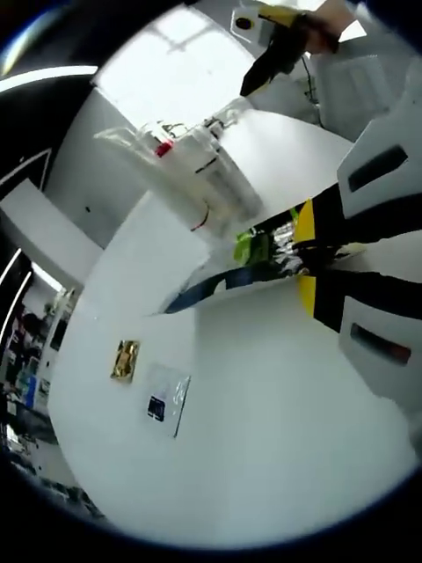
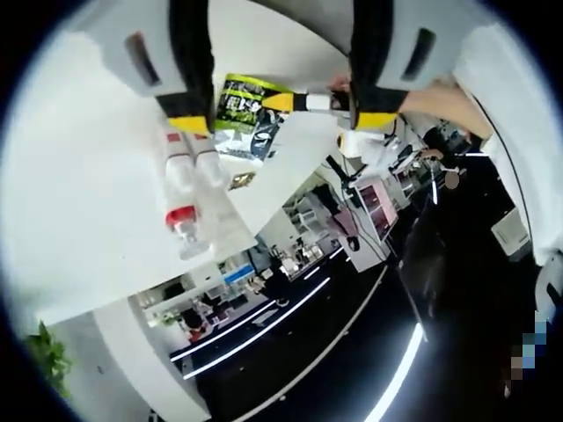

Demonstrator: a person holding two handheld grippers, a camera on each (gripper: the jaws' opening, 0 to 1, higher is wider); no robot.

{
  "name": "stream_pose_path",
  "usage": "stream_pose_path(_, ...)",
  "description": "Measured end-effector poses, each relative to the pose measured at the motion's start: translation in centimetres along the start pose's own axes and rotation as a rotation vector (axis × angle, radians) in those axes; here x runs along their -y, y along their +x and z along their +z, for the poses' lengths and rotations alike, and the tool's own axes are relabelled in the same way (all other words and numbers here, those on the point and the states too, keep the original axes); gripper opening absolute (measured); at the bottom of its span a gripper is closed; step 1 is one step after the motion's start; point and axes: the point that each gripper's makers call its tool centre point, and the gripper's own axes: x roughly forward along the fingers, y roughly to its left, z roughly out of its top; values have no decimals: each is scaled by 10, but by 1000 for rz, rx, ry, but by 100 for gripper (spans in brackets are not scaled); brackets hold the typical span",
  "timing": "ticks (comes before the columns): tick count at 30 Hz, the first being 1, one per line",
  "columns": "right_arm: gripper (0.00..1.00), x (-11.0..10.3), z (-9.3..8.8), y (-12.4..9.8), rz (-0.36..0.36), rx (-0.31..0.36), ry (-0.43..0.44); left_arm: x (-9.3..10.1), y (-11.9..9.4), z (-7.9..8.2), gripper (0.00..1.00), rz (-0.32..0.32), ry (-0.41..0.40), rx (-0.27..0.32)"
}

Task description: Arrange the skincare products in the storage area until every visible bottle or jar stands upright without overlapping.

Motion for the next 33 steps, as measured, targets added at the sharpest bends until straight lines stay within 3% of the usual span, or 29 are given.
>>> stream_pose_path(10,63,3,1,-2,-9,5,0,-5,1,-1,12,53,109,-23)
stream_pose_path(21,63,5,0,-2,-12,3,5,-10,-5,1,19,140,303,-59)
stream_pose_path(30,63,7,-2,-3,-17,-1,2,-17,-10,5,25,193,391,-78)
stream_pose_path(33,63,8,-3,-4,-19,-3,1,-15,-11,9,31,200,476,-81)
